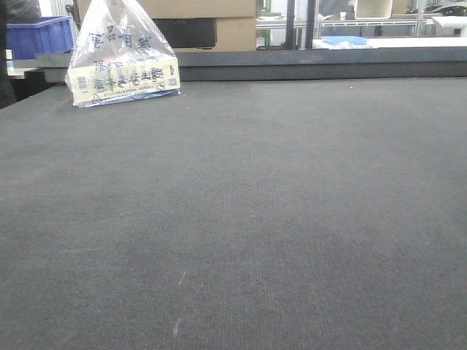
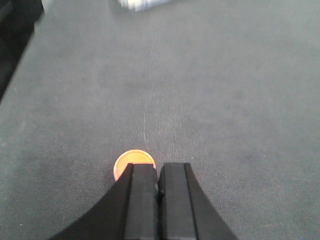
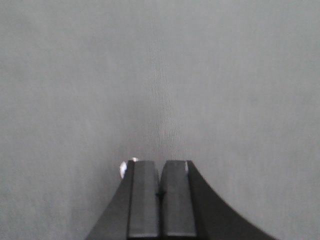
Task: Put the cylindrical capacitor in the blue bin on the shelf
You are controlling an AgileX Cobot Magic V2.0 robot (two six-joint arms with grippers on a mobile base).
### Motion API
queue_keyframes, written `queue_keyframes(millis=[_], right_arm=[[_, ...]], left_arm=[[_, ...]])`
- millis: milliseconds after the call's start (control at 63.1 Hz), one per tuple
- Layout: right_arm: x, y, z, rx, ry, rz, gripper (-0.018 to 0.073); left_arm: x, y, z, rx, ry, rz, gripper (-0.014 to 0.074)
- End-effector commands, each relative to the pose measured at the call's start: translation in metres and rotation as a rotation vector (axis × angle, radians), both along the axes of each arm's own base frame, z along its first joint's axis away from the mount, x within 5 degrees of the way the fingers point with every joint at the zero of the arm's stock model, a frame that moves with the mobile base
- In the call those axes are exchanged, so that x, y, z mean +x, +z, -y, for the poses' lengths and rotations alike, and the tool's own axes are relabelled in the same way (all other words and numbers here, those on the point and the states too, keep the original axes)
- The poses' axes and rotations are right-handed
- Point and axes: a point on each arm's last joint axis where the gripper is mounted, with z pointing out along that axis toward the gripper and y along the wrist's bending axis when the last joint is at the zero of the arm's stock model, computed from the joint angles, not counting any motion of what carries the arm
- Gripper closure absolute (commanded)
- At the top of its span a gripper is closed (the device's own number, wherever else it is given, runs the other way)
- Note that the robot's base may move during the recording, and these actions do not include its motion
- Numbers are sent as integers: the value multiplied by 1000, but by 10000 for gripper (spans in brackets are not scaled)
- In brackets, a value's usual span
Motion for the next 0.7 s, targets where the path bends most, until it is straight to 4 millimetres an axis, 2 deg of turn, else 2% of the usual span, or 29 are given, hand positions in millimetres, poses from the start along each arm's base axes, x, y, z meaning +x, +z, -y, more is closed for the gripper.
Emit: queue_keyframes(millis=[0,174,270,476,682], right_arm=[[22,-1,0,-7,-7,-129,727],[56,-7,-3,22,-6,-243,727],[68,-14,-7,72,-5,-309,727],[91,-43,-27,50,53,-494,721],[101,-60,-29,-16,29,-564,721]], left_arm=[[17,8,-1,1,1,-5,707],[46,0,-1,0,1,-52,707],[55,-11,-1,-53,36,-150,707],[71,-30,1,-123,63,-289,707],[78,-42,1,-123,66,-357,707]])
